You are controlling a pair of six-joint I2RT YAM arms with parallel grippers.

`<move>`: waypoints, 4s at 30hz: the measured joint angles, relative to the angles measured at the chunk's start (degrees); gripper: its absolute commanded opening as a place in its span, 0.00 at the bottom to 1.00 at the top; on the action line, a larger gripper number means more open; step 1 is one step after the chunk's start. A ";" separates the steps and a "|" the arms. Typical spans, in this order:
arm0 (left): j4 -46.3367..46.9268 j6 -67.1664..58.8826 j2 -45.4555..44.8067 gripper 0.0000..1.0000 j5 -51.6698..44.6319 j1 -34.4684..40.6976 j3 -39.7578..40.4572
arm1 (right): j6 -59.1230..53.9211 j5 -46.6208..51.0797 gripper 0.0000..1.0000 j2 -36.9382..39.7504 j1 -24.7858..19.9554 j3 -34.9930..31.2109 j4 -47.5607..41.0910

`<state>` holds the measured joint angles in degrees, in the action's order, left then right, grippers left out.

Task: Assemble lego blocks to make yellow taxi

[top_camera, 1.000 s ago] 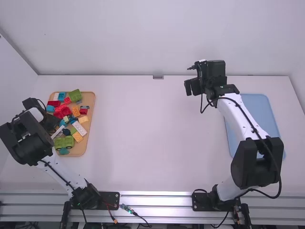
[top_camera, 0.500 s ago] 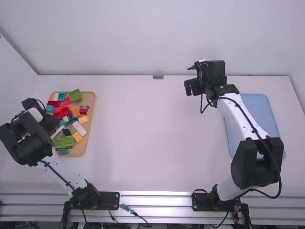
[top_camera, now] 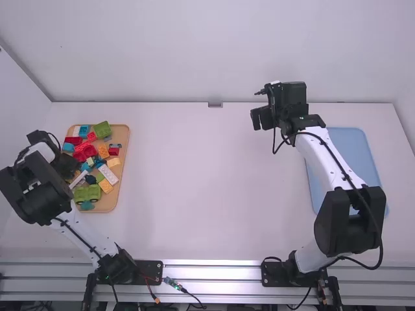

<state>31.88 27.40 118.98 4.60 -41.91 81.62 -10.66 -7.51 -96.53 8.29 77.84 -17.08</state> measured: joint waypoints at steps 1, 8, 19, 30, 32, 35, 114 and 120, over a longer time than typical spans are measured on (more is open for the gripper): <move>0.68 0.00 0.00 0.11 0.35 0.15 1.27 | 0.00 0.00 0.99 0.00 0.00 0.00 -0.02; 1.95 -2.14 -6.03 0.09 3.15 4.74 2.97 | 0.02 0.02 0.99 0.00 0.00 0.00 -0.15; 4.00 -24.92 -15.72 0.02 3.58 29.68 3.30 | -0.20 0.00 0.99 0.00 -0.66 0.00 -0.96; 13.94 -63.52 -15.72 0.05 -7.06 58.23 3.28 | 0.92 -0.02 0.99 0.02 -4.92 0.00 -4.22; 15.78 -69.92 -15.72 0.06 -9.14 61.77 3.06 | 1.31 -0.02 0.99 0.13 -5.88 0.00 -5.20; 16.63 -76.15 -15.72 0.07 -9.75 65.85 1.36 | 1.40 -0.02 0.99 0.85 -6.80 0.00 -6.58; 19.45 -77.31 -21.62 0.99 -6.21 67.78 -0.15 | 1.36 -0.04 0.99 5.05 -7.17 0.00 -7.48; 15.23 -67.89 -21.59 0.99 -2.67 52.98 1.25 | 1.25 -0.02 0.99 5.05 -7.19 0.00 -7.45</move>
<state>47.11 -40.49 97.38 1.93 11.07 82.87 -9.41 -7.53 -91.48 1.10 77.84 -24.53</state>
